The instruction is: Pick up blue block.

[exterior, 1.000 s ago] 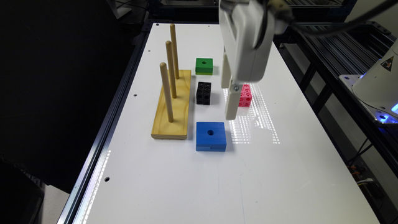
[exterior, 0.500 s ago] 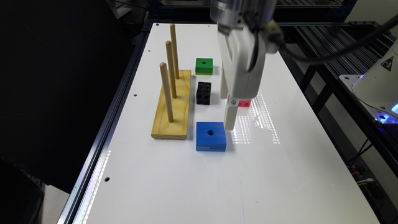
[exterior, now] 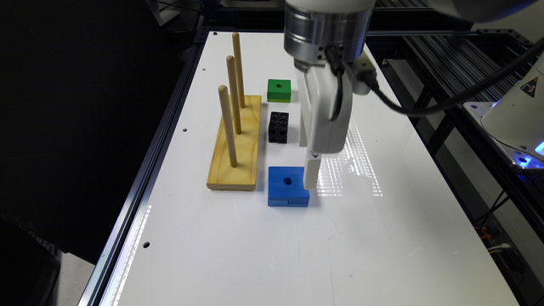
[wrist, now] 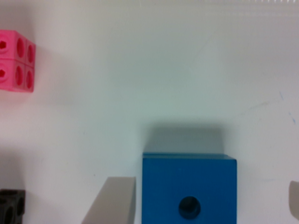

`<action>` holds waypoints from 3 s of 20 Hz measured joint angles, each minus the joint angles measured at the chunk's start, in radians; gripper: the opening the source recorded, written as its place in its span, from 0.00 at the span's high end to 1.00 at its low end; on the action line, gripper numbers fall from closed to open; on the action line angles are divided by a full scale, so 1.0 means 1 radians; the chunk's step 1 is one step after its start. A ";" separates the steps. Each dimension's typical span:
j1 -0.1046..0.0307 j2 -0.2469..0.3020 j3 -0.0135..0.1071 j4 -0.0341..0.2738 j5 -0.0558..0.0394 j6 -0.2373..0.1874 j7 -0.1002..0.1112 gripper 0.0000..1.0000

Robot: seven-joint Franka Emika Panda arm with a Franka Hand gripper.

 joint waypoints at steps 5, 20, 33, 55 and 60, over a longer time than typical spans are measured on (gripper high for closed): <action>0.000 0.039 -0.003 0.001 -0.0049 0.045 0.000 0.00; 0.000 0.047 -0.016 0.038 -0.0115 0.046 0.000 0.00; 0.000 0.158 -0.025 0.068 -0.0243 0.121 0.000 0.00; 0.000 0.195 -0.027 0.093 -0.0316 0.130 0.000 1.00; 0.000 0.195 -0.027 0.093 -0.0316 0.130 0.000 1.00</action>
